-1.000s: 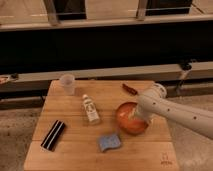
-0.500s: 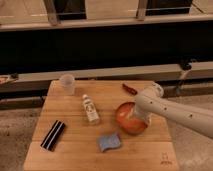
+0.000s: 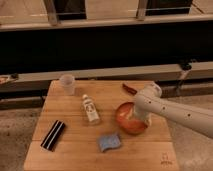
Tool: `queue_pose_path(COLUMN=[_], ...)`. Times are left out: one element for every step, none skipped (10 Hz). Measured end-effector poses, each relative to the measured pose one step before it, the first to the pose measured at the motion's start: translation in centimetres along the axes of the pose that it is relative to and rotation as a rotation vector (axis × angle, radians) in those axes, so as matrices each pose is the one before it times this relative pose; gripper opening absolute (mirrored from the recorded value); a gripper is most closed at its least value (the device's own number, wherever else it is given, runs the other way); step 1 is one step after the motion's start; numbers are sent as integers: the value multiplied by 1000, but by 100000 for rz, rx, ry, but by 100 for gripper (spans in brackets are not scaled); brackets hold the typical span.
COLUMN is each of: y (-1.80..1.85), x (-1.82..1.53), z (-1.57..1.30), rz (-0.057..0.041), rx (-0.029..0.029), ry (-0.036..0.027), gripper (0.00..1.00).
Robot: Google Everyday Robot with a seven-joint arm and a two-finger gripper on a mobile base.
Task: Pick up the ceramic bowl
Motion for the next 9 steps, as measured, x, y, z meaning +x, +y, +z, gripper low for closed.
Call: queue_pose_path(y=[5,-91,-66,-103,-29,-40,-97,-36,-39], x=[-33,-29,-10,-61,-67,-26,-11,-31,-25], z=[78,50,43,76,99,77,83,42,37], rz=[62,-88,-129,-390,-279,-179,-337,-145,-64], rx=[-9,4,-176,-417,-183,-106,-121,-324,-174], ry=[-253,-201,-205,-419,-350,-236,-257,-299,-236], gripper=[80,80,80,80,80,80,80,80,80])
